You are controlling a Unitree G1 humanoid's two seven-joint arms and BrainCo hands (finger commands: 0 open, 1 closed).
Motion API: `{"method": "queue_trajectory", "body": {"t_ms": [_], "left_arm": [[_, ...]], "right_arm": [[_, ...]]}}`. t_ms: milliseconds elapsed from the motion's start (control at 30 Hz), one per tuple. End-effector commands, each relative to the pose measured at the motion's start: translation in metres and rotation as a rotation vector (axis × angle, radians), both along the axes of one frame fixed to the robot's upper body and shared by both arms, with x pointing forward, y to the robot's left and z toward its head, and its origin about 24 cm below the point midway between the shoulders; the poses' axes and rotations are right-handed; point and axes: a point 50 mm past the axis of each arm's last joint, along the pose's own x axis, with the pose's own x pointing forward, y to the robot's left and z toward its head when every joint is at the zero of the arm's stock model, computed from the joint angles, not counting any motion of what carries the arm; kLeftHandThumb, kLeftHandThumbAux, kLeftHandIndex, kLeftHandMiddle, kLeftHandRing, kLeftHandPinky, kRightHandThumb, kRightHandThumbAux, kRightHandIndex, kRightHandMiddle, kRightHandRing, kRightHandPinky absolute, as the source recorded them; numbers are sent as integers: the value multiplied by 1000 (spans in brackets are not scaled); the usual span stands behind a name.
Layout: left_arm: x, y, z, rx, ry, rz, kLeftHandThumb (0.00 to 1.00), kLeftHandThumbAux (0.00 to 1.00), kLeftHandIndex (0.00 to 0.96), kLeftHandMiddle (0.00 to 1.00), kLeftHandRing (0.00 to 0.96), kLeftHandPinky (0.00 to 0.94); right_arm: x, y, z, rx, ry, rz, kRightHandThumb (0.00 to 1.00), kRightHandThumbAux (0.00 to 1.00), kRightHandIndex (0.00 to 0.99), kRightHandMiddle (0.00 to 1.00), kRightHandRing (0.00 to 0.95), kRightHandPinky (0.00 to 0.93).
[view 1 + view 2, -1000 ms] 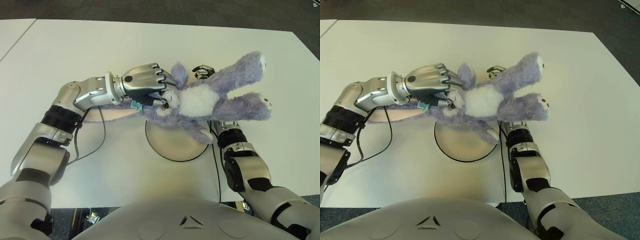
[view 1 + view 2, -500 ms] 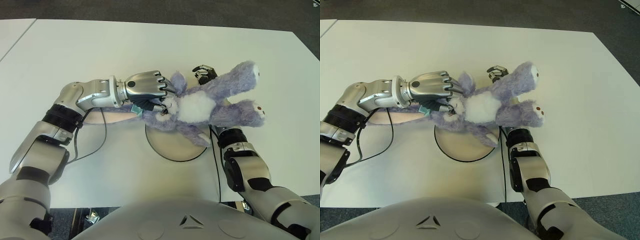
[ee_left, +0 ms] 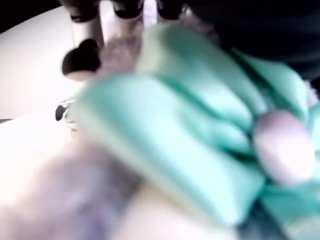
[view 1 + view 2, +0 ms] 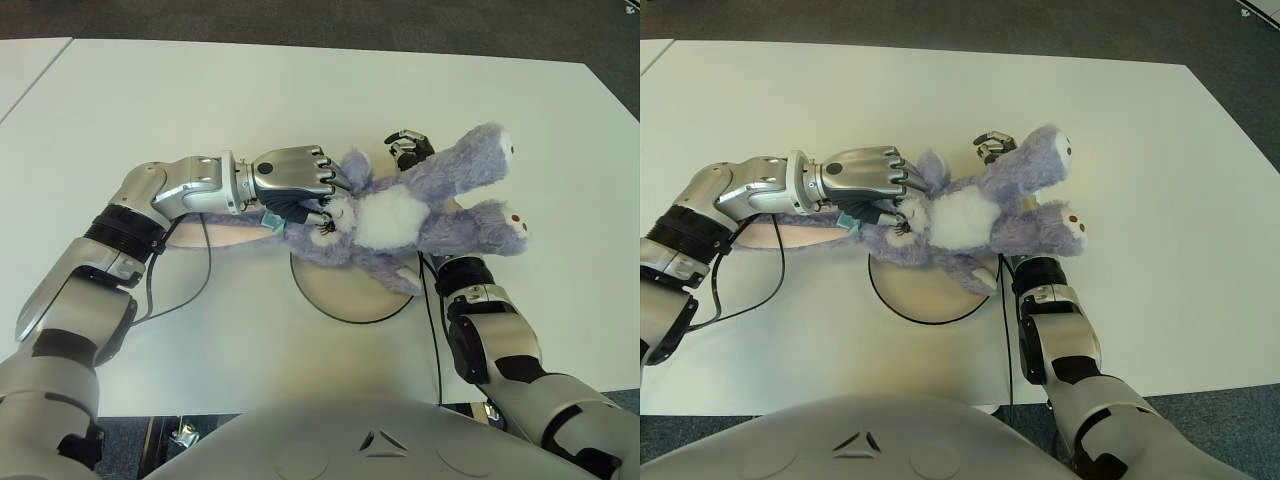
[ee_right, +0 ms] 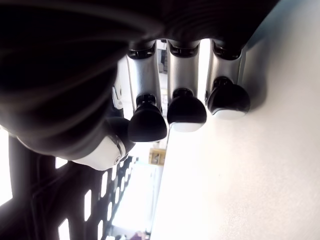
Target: Put the doll into the plate.
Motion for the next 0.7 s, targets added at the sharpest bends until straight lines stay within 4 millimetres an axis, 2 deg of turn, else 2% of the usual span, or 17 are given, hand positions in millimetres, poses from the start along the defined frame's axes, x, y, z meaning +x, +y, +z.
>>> {"method": "queue_trajectory", "body": {"t_ms": [33,367,400,433,533,700], "left_arm": [[-4,4,-18,166,100,14,1000,624,778,464,507,820],[-7,3,-19,143,303,39,1000,625,734,467,499,719],[-7,3,-19,149,317,40,983,633,613,486,512,708],[-7,3,-19,167,336,37,973,637,535,498,520,701],[-7,3,-19,212,380,26,962,639,447,528,551,715],[-8,3,-16,255,406,5,957,641,409,539,574,754]], "right_arm": [[-13,-2,-32,2,146,-11,705,722,440,865,859,857],[-13,-2,-31,-3,149,-17,705,722,440,856,847,838],[-13,-2,-31,-3,149,-17,705,722,440,852,844,834],[-13,-2,-31,-2,149,-18,705,722,440,850,842,831],[-13,-3,-32,-2,149,-17,705,722,440,847,841,836],[-13,-3,-32,-3,148,-15,705,722,440,849,843,839]]}}
